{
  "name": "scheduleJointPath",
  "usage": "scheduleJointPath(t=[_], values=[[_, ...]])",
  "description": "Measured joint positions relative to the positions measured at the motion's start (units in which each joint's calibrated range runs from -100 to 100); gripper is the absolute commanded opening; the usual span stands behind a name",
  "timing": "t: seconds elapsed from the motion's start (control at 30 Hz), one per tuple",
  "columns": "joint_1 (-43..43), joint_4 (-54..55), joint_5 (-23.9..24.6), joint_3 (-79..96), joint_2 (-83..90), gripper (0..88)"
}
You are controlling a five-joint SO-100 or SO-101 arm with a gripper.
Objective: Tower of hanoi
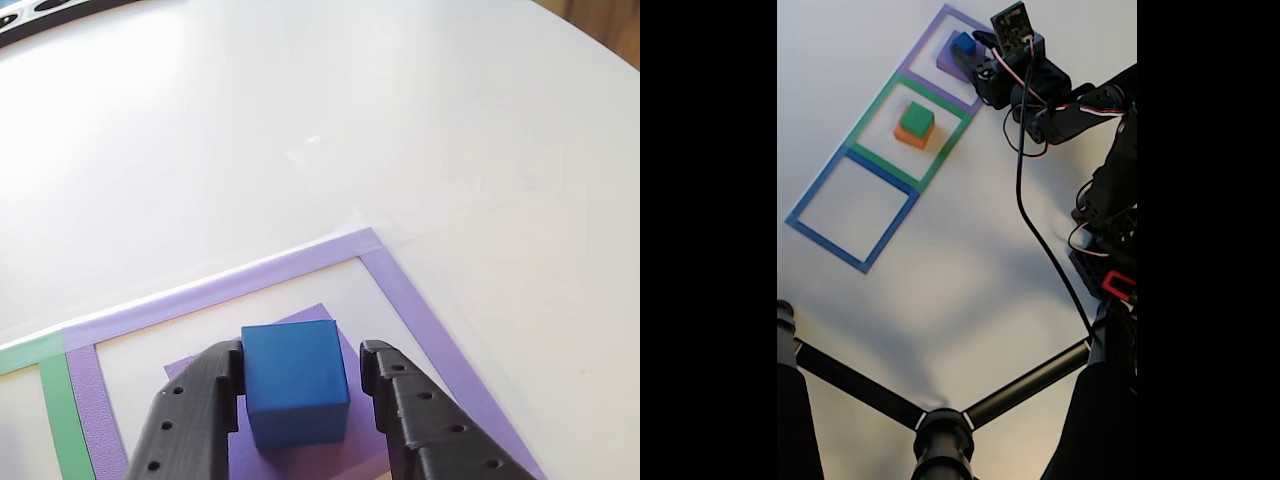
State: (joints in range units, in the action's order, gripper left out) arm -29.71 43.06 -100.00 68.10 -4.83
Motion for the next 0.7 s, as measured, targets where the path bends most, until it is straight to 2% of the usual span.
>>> scheduleJointPath(t=[0.2,0.6,0.7], values=[[0.0,0.0,0.0,0.0,0.0,3.5],[0.7,0.0,0.0,0.0,0.0,2.5],[1.9,-2.87,0.38,0.0,2.1,2.4]])
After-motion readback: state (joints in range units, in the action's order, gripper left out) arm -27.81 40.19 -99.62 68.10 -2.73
